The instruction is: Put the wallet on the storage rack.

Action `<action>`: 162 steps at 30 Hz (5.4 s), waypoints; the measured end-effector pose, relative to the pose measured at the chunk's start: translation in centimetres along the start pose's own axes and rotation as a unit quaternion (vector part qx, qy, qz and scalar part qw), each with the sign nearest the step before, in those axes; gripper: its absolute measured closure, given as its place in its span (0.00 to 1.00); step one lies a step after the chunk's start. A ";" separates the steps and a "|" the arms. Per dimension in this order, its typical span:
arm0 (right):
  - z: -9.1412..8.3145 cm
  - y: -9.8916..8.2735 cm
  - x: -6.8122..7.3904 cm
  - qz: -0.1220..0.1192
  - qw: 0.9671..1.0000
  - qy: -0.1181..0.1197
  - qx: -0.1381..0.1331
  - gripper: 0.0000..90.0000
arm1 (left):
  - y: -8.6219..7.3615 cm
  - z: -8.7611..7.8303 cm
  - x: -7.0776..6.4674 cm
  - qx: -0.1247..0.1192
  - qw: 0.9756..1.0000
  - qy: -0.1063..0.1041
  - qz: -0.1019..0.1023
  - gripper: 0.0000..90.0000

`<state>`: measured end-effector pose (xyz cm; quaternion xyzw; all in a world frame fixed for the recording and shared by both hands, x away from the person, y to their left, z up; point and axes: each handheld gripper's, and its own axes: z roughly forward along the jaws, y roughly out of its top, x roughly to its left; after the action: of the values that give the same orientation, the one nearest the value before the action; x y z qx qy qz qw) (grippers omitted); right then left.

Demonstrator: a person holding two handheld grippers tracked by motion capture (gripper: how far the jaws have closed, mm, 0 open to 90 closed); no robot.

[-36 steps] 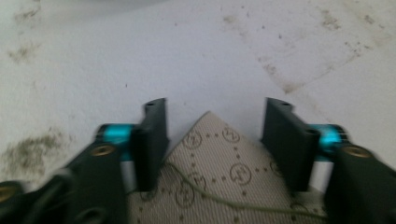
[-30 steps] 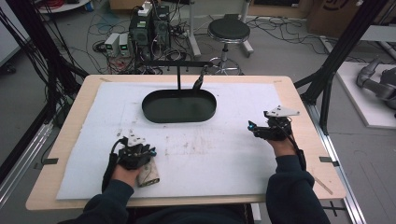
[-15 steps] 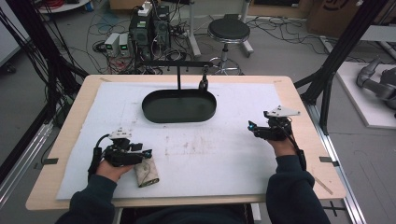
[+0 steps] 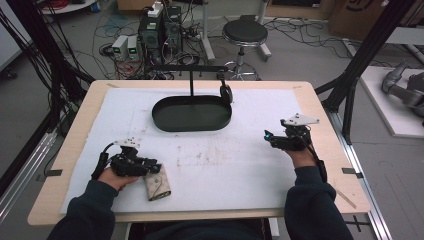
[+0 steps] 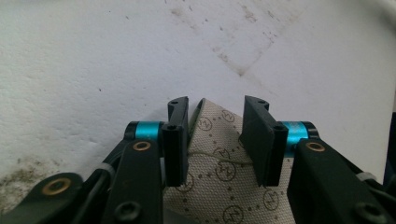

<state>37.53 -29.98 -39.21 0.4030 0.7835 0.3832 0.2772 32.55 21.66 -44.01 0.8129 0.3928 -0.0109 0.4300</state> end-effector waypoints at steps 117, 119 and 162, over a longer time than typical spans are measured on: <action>0.1 0.0 -0.1 0.003 1.000 0.004 0.007 0.31 | 4.1 1.0 0.0 -0.079 0.982 0.164 0.051 0.45; 0.2 0.0 0.0 0.000 1.000 0.005 0.006 0.31 | 5.1 0.6 -0.1 -0.092 0.980 0.162 0.062 0.45; -0.7 -0.6 -0.8 0.023 1.000 0.014 -0.007 0.31 | 17.2 10.5 3.1 -0.055 0.976 0.179 0.116 0.24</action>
<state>37.17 -31.17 -39.22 0.4138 0.7748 0.4009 0.2604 49.17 10.66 -39.82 0.8167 0.3668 0.2059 0.3950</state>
